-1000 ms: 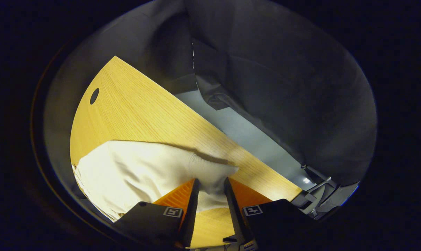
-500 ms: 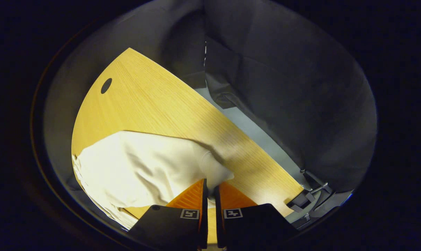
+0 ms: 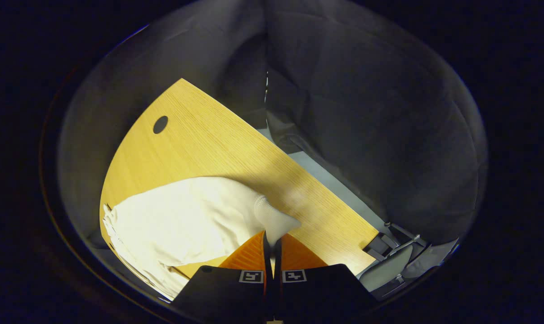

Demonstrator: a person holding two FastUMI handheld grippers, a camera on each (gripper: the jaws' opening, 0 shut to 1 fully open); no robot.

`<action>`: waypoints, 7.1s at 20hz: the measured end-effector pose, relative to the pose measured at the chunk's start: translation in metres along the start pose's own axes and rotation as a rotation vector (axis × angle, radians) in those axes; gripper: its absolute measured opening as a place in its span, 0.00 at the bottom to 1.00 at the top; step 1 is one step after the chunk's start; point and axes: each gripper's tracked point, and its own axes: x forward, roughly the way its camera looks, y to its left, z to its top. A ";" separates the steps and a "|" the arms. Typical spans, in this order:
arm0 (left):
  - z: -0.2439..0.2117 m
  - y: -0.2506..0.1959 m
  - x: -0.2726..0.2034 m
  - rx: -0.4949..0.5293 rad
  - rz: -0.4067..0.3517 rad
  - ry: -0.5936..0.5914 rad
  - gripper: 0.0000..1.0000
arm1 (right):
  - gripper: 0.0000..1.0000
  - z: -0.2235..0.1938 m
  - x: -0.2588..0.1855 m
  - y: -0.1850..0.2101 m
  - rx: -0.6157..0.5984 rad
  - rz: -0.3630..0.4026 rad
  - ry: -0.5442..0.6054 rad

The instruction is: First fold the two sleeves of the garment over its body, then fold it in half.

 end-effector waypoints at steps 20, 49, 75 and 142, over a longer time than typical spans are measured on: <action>-0.025 0.073 0.035 -0.035 -0.088 -0.021 0.99 | 0.00 -0.102 -0.151 0.296 -0.320 0.202 -0.044; -0.098 0.227 0.025 -0.103 0.075 0.102 0.99 | 0.00 -0.461 -0.070 0.609 -0.853 0.238 0.164; -0.112 0.231 -0.007 -0.067 0.145 0.175 0.98 | 0.94 -0.416 -0.170 0.607 -0.850 0.522 -0.039; -0.416 0.326 -0.026 -0.713 0.636 1.413 0.96 | 0.96 -0.294 -0.424 0.258 -0.690 0.830 -1.112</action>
